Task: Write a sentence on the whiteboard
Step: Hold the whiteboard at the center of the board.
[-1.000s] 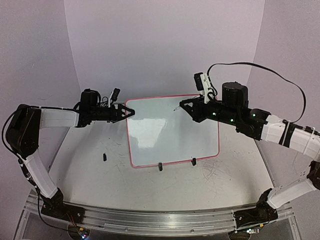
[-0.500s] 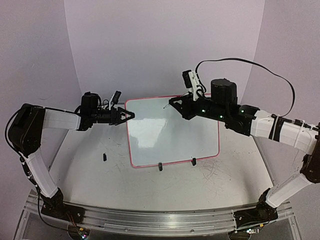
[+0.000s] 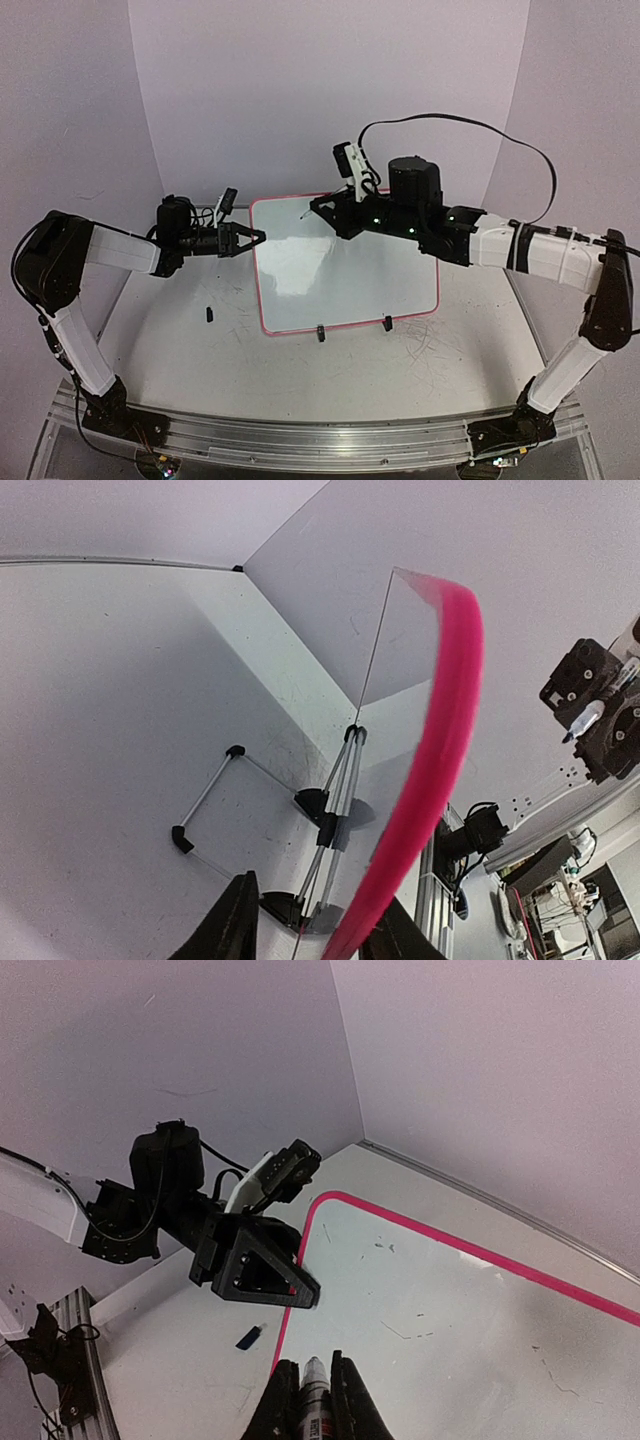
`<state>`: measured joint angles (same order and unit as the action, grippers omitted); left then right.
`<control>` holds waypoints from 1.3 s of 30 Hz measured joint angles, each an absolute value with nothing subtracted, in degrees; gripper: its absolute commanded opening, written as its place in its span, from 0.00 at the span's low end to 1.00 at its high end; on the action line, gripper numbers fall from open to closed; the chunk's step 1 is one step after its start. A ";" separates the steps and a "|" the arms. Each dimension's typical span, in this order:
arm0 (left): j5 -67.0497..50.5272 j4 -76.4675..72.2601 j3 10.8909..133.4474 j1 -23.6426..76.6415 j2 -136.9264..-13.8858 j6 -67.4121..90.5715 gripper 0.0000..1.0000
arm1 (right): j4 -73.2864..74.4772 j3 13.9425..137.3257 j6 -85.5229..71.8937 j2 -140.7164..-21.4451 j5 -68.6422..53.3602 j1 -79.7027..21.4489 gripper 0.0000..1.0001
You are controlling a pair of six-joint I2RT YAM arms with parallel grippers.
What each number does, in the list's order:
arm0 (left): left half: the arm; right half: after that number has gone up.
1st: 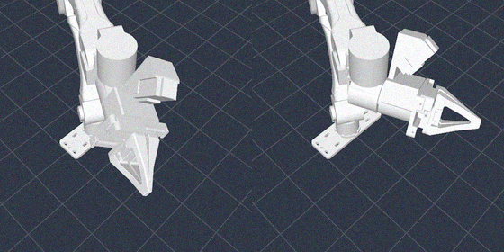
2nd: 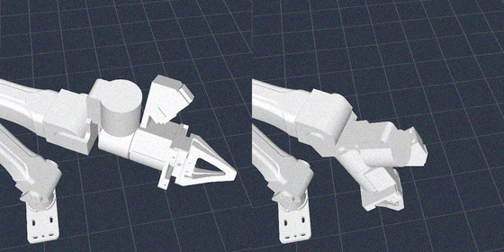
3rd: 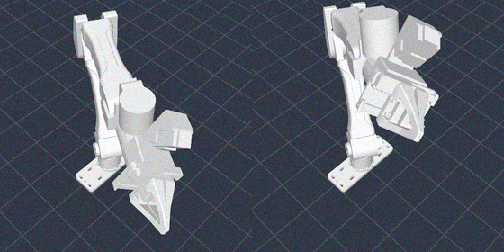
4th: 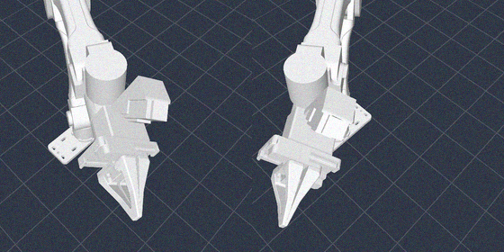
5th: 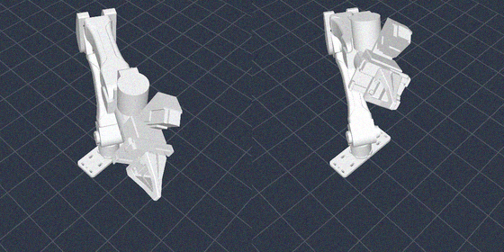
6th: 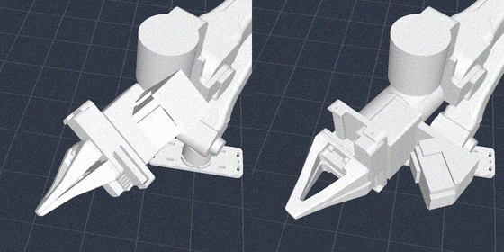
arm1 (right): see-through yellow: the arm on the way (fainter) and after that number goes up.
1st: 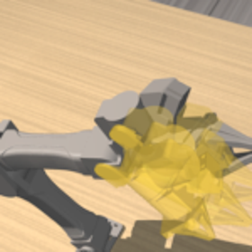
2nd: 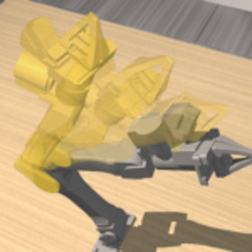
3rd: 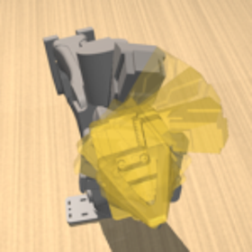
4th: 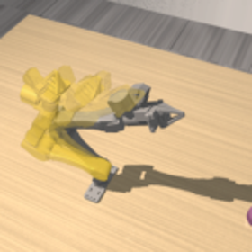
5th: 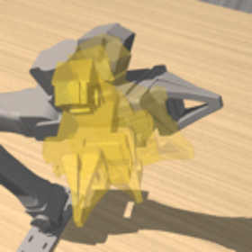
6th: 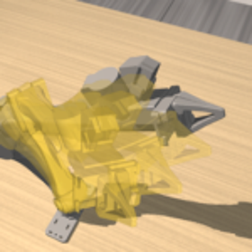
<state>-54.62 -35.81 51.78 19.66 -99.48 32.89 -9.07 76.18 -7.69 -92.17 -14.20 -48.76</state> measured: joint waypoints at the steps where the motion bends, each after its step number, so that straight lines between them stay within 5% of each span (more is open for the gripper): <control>1: -54.77 -36.44 51.63 19.66 -99.48 32.98 0.26 | -9.08 76.97 -7.66 -93.09 -14.04 -49.03 0.00; 6: -55.13 -39.01 50.79 19.66 -99.24 33.07 0.09 | -9.34 81.75 -6.95 -98.27 -11.88 -51.39 0.00; 13: -56.82 -43.48 49.37 20.12 -98.96 31.86 0.01 | -9.25 86.58 -5.53 -103.62 -7.14 -54.64 0.00; 39: -54.60 -50.02 42.56 21.05 -95.99 29.90 0.00 | -9.50 85.38 -4.20 -103.88 -2.31 -55.08 0.00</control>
<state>-54.60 -50.02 42.56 21.05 -95.99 29.90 -9.50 85.38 -4.20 -103.88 -2.31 -55.08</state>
